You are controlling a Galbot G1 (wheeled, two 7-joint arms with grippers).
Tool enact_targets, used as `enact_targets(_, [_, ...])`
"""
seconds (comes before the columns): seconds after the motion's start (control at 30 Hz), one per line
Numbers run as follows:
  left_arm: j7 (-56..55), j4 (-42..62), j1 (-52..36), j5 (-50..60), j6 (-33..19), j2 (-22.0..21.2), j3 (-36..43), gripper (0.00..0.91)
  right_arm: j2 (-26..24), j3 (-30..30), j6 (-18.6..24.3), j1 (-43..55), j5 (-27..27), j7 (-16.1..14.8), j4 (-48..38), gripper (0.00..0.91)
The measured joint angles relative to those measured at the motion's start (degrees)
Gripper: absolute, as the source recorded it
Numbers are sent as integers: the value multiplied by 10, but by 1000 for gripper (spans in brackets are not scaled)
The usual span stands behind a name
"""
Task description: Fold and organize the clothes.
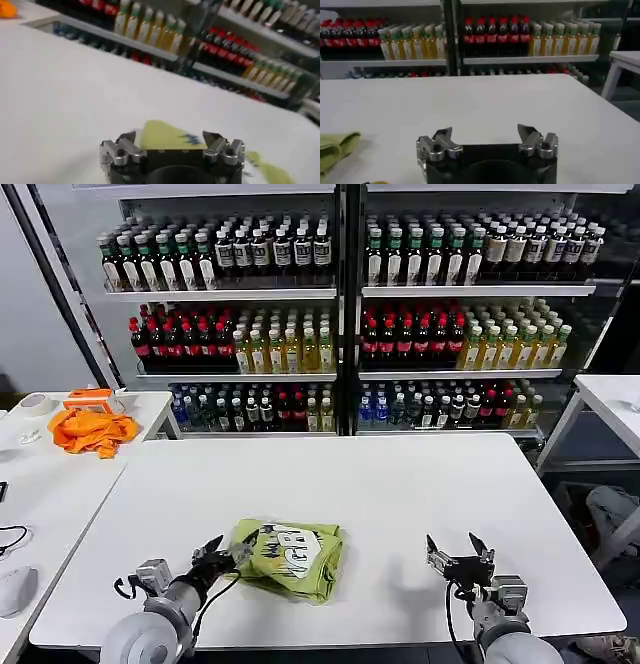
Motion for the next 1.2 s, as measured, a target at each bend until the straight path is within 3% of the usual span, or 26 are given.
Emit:
enact_targets(0.3, [3,27,-16,1,5,-21,11,887,-3,2,-3,1,1,1,5,907])
enact_targets(0.33, [4,30,-18,1,5,-23,13,615,-2,2,-4,1,1,1,6,907])
enact_targets(0.43, [5,41,-24,0,5,-30,17,91,0,2,-4,0,1,2,8,907])
enact_targets(0.47, [6,45,-25,-1,5,-32,18,60,0,2,-4,-1,1,2,9,907])
enact_targets(0.57, [11,49,-25,-5,4,-33,18,20,0,3,-4,-3,2,2,10,907])
enact_targets(1.2, [54,66,-29,-146,15,-57,-14,20,-7,8,-5,-3,7,4,13,907])
